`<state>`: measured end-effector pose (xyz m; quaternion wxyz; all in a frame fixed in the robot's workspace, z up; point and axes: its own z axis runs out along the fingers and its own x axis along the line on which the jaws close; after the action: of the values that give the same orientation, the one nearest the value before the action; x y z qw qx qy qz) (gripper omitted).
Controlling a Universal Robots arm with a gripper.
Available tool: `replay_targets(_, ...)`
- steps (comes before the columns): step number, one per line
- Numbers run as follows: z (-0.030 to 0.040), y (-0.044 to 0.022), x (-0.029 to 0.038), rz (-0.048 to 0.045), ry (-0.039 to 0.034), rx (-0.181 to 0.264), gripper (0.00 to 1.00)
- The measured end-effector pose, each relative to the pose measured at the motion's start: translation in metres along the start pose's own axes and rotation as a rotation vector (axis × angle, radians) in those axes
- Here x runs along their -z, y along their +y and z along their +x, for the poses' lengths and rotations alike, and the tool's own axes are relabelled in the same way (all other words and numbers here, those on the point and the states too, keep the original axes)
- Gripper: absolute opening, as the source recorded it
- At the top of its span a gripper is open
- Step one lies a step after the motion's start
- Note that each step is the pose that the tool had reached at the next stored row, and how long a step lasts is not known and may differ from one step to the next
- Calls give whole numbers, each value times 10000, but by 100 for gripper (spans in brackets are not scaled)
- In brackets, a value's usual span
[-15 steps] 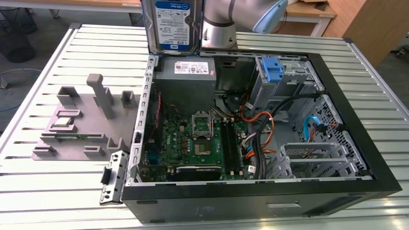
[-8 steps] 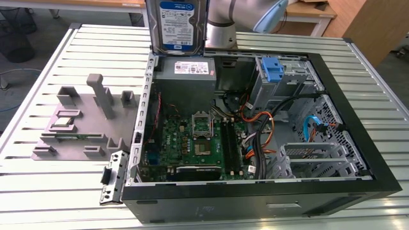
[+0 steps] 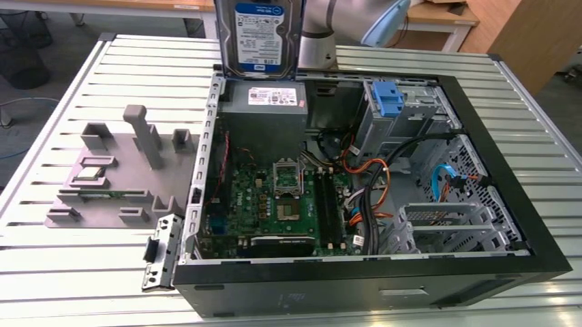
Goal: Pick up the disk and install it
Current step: 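Pick up the disk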
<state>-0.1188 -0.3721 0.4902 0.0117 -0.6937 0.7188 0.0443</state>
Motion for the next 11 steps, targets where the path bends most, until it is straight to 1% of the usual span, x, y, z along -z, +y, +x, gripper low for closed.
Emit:
replay_targets(6,-2,-63,-1,0,0,1,35)
replay_targets(11,-5,-131,-2,0,1,1,35)
